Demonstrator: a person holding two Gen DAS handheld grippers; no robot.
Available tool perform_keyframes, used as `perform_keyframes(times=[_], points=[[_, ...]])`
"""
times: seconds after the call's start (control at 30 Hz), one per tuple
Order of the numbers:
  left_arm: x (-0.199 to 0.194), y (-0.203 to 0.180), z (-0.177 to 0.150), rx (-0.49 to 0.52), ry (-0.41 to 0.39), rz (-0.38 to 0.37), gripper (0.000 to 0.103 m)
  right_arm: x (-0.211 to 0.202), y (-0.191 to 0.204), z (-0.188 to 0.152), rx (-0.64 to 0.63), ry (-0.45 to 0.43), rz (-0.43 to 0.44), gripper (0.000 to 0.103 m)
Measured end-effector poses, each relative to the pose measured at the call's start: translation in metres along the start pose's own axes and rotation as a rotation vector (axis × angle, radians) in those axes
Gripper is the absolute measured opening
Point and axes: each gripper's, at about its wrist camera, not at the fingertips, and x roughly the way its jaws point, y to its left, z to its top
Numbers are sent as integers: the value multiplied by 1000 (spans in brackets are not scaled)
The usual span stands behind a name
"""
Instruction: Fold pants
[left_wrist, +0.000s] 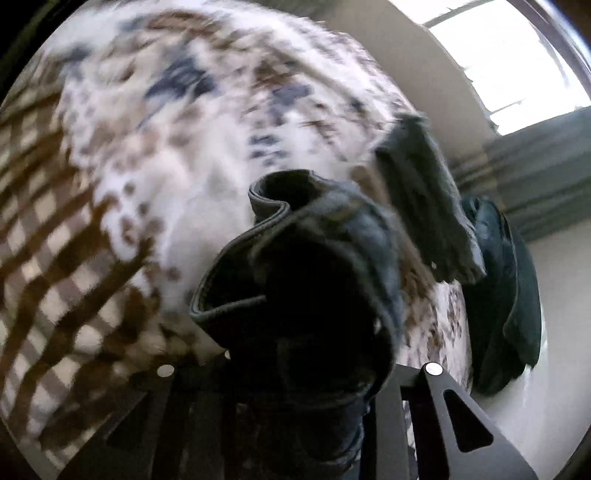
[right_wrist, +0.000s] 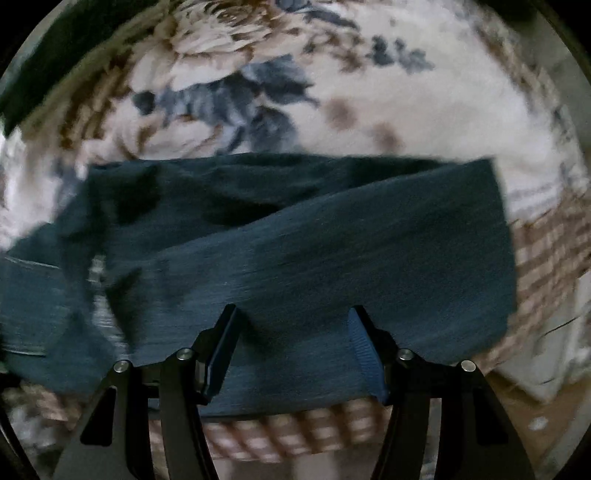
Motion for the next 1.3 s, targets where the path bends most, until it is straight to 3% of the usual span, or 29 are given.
perform_keyframes(times=[0.03,0.07,0.2,0.43,0.67,0.87,1.0,1.1,1.23,1.3], points=[[-5,-11,-1,39,-7,6,21,-2,-1,0,-9,-14,-28,85],[-11,-22,-3,78,-14,2,21,-6,-5,0,-13,-35,-50,94],[-31,-67,-16,211,-45,13,21,-13,-17,2,-45,-66,-64,94],[-49,-153,-68,442,-16,10,21,-8,-63,3,-39,-53,27,94],[-39,-238,-148,684,84,-13,20,-9,-164,10,33,-45,50,94],[5,-291,-241,864,226,-32,20,-6,-264,10,170,-46,46,94],[48,-306,-303,975,304,21,20,3,-324,5,226,-33,11,94],[89,-305,-347,1096,357,114,20,14,-362,3,244,12,-1,94],[109,-308,-375,1192,378,208,21,17,-406,-5,268,29,-5,94],[110,-311,-382,1216,387,253,27,19,-428,-4,279,32,8,94]])
